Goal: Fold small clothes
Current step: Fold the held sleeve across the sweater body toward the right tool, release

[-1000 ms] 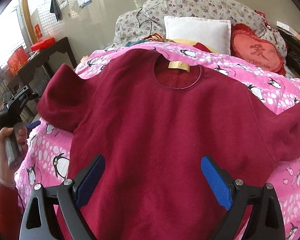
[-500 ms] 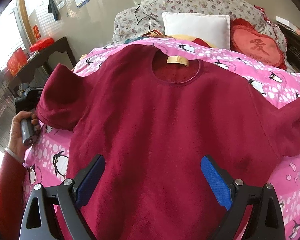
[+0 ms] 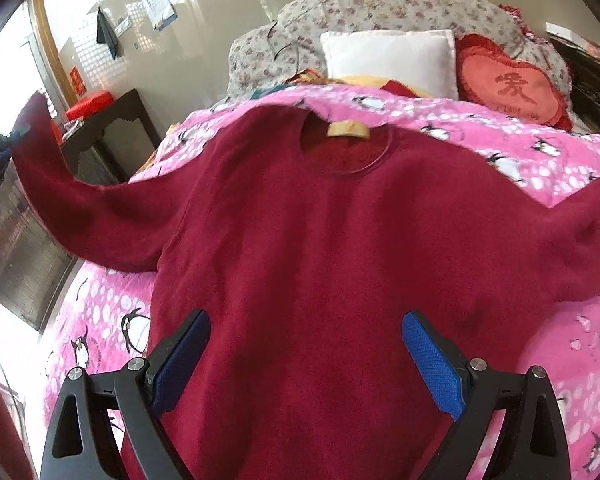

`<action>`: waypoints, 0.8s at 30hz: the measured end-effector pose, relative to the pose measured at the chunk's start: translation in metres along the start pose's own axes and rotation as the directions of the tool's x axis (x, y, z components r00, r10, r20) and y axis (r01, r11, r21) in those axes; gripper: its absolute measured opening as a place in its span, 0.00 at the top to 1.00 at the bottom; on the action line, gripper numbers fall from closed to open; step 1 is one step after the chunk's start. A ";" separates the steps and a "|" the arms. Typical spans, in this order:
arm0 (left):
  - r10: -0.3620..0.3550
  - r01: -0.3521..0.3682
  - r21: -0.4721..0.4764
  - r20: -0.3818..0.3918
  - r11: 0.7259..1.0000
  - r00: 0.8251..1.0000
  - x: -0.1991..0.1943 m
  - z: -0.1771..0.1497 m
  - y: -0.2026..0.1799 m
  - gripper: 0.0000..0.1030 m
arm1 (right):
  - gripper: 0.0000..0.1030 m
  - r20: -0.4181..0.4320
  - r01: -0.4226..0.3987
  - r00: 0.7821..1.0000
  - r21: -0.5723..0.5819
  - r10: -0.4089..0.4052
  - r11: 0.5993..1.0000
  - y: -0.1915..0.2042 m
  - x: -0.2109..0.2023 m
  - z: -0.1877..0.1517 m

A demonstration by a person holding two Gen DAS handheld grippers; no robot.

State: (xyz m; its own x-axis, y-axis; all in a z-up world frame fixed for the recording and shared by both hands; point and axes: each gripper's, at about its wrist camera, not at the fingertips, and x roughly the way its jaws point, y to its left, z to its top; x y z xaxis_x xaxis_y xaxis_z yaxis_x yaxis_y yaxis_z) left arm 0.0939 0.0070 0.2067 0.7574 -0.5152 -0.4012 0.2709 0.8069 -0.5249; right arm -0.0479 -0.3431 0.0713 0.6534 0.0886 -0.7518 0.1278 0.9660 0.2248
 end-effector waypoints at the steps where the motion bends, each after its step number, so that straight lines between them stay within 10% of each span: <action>1: -0.048 0.050 0.050 -0.039 0.998 0.998 0.011 -0.022 -0.026 0.93 | 0.07 0.010 0.009 1.000 0.010 -0.009 1.000 -0.006 -0.006 0.002; 6: -0.183 0.219 0.125 -0.250 0.968 0.951 0.081 -0.117 -0.094 0.93 | 0.07 0.041 0.058 0.997 0.065 -0.060 0.996 -0.037 -0.033 0.011; 11: -0.265 0.321 0.041 -0.471 0.946 0.841 0.166 -0.201 -0.105 0.93 | 0.07 0.034 0.060 0.997 0.124 -0.065 0.991 -0.067 -0.043 0.024; 14: -0.265 0.347 0.066 -0.519 0.935 0.813 0.161 -0.207 -0.105 0.74 | 0.07 0.020 0.013 1.000 0.135 -0.016 0.991 -0.075 -0.037 0.033; 19: -0.256 0.341 0.164 -0.393 0.926 0.883 0.090 -0.170 -0.091 0.22 | 0.07 -0.002 -0.063 0.998 0.116 0.063 0.991 -0.064 -0.010 0.051; 21: -0.162 0.245 0.248 -0.312 0.937 0.936 0.068 -0.156 -0.076 0.21 | 0.07 -0.037 -0.093 0.994 0.123 0.099 0.988 -0.058 0.005 0.054; 24: -0.008 0.095 0.331 -0.257 0.939 0.966 0.068 -0.148 -0.052 0.21 | 0.07 -0.059 -0.040 0.997 0.105 0.046 0.994 -0.054 0.014 0.056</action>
State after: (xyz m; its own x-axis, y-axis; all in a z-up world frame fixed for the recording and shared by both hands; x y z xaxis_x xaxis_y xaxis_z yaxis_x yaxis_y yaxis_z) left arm 0.0435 -0.1122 0.0958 0.5773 -0.5782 -0.5766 0.5231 0.8041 -0.2826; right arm -0.0040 -0.4071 0.0832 0.6133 0.1472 -0.7760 0.1793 0.9309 0.3183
